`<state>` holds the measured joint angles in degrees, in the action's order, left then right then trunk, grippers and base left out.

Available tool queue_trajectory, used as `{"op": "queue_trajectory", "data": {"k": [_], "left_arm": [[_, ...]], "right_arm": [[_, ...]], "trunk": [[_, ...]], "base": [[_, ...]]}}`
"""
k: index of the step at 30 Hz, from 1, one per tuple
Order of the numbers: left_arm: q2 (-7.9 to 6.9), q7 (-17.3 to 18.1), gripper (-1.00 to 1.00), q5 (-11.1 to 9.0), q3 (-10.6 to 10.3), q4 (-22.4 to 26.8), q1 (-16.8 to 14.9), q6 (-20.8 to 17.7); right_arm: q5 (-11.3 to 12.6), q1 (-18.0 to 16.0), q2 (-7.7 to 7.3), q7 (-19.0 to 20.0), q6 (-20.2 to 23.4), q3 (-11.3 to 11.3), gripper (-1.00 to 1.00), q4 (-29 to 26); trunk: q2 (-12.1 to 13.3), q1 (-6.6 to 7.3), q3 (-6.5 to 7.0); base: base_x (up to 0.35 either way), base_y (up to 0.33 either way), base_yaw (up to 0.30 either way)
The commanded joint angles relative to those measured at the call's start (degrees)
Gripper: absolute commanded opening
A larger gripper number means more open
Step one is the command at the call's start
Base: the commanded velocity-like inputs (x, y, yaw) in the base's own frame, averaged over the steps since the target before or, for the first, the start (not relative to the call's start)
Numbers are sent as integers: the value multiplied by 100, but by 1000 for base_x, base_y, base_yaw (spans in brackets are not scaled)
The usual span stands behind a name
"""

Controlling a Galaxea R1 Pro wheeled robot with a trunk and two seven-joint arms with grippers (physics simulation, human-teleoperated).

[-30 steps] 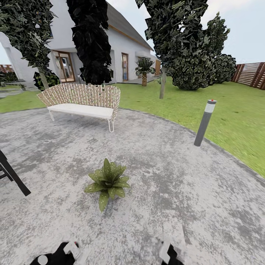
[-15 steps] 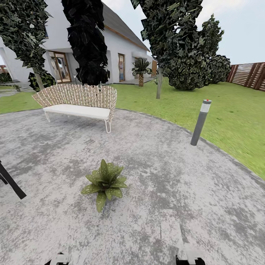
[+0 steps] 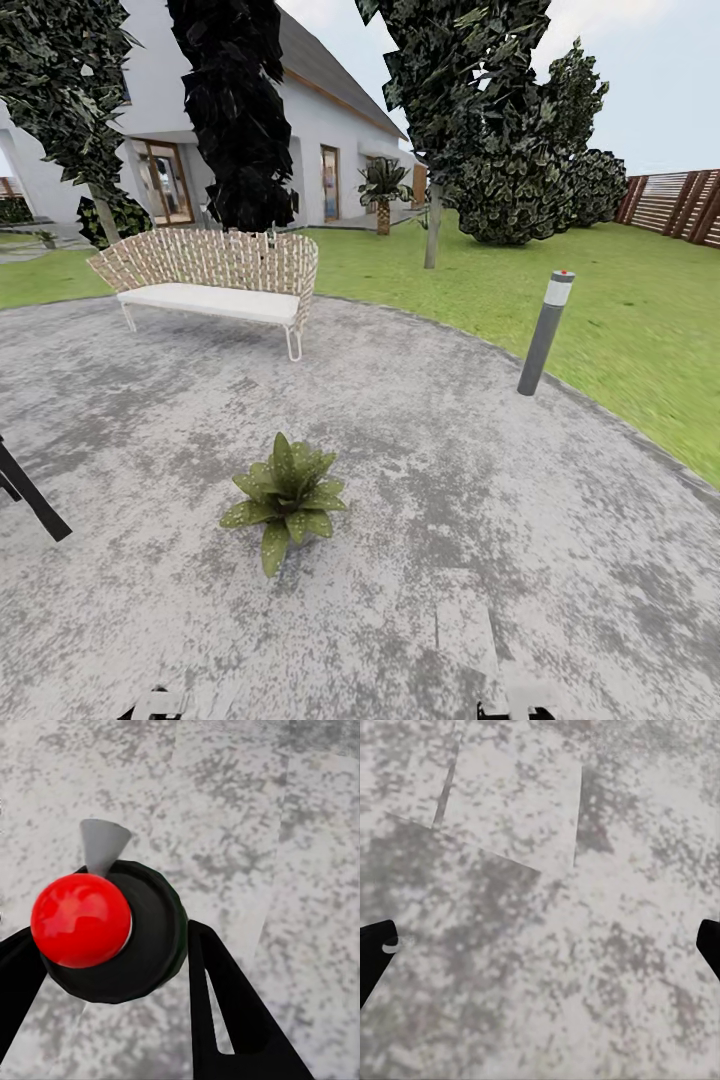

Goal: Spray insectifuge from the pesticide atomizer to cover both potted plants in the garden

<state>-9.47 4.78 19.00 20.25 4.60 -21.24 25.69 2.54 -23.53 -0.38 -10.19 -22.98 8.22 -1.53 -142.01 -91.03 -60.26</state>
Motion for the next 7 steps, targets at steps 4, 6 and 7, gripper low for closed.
{"op": "queue_trajectory", "data": {"k": [4, 6, 7], "left_arm": [[-9, 32, -100, 31, 48, -3, -3, 15], [0, 32, -100, 26, 42, -9, -1, 10], [3, 32, -100, 25, 41, -11, 1, 8]], "right_arm": [[27, -2, 0, -24, -6, 47, 100, 4], [28, -2, -5, -24, -5, 46, 100, 4], [28, -2, -4, -24, -5, 47, 100, 4]], "trunk": [[-2, 1, -5], [-2, 1, -5], [-2, 1, -5]], "base": [[0, 0, 0], [0, 0, 0], [0, 0, 0]]}}
